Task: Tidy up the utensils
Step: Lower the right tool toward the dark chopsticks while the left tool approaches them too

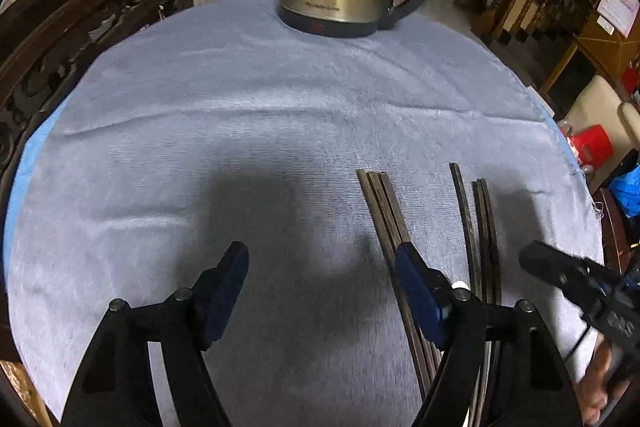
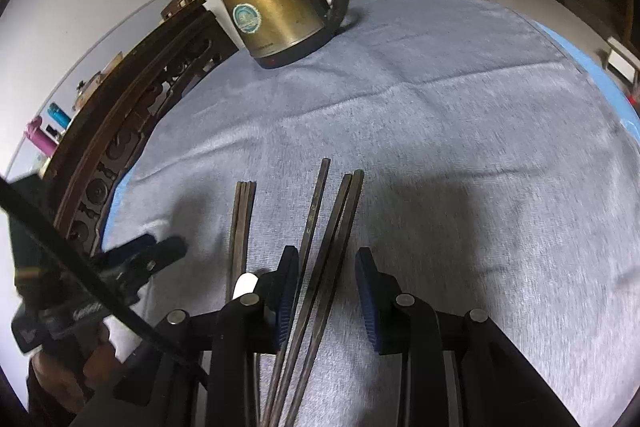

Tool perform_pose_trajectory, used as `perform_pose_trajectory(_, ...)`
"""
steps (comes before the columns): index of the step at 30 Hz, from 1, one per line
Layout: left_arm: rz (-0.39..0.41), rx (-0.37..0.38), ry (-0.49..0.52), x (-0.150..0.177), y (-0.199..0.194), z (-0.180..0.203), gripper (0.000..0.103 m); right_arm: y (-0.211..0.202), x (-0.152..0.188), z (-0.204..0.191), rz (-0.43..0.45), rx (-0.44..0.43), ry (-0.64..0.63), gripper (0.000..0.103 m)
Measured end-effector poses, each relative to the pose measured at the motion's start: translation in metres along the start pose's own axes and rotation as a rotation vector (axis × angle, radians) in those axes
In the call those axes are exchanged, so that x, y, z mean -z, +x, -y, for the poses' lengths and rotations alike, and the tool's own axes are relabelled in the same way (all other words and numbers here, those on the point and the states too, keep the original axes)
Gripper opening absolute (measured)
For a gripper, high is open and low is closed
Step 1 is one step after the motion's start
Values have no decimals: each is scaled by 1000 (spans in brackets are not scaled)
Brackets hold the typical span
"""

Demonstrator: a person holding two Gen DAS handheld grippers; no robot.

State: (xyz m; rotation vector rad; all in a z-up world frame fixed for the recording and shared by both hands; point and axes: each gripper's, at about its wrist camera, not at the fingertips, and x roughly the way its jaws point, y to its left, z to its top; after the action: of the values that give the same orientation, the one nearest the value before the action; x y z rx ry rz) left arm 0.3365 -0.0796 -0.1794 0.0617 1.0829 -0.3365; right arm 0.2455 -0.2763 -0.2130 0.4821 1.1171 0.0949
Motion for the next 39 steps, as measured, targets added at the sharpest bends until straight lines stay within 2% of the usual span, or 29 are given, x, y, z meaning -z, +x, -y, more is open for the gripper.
perform_pose_trajectory(3, -13, -6, 20, -5, 10, 6, 77, 0, 4, -2, -21, -65, -8, 31)
perform_pose_trajectory(5, -31, -26, 51, -10, 19, 11, 74, -3, 7, -7, -13, -61, -45, 31)
perform_pose_trajectory(6, -38, -19, 51, -11, 23, 11, 65, -2, 8, -7, -10, -50, -46, 31)
perform_pose_trajectory(9, -22, -9, 66, -15, 25, 12, 55, 1, 7, -1, -12, -56, -10, 31)
perform_pose_trajectory(14, -7, 8, 96, -15, 24, 12, 43, 9, 2, 8, -18, -39, 24, 31)
perform_pose_trajectory(16, -9, -37, 139, -12, 22, 11, 23, 10, -1, 7, -27, -37, 30, 32)
perform_pose_trajectory(20, -22, -34, 159, -7, 15, -3, 21, 3, 2, -8, -36, -101, -31, 36)
perform_pose_trajectory(22, -32, -14, 127, -8, 12, -10, 21, 3, 6, -20, -56, -130, -72, 49)
perform_pose_trajectory(25, -29, 37, 79, -12, 5, -13, 21, 7, 9, -33, -64, -128, -116, 52)
perform_pose_trajectory(26, -22, 46, 75, -15, 1, -12, 21, 7, 10, -35, -45, -104, -122, 52)
perform_pose_trajectory(27, -19, 50, 74, -16, -1, -10, 27, 5, 11, -33, -25, -93, -108, 52)
perform_pose_trajectory(28, -17, 47, 77, -20, -2, -5, 39, 4, 9, -28, -8, -87, -78, 52)
perform_pose_trajectory(29, -13, 40, 78, -22, -1, -3, 44, 3, 7, -21, 2, -78, -40, 52)
perform_pose_trajectory(32, -16, 9, 78, -30, 10, 6, 47, 0, 2, -4, 11, -14, 13, 44)
perform_pose_trajectory(37, -9, 3, 85, -31, 19, 14, 50, 20, -8, -1, -42, 97, -33, 32)
perform_pose_trajectory(38, -6, 5, 90, -31, 19, 12, 49, 27, -9, -3, -57, 111, -46, 31)
perform_pose_trajectory(39, -13, -15, 106, -31, 20, 11, 42, 31, -8, -5, -61, 126, -58, 29)
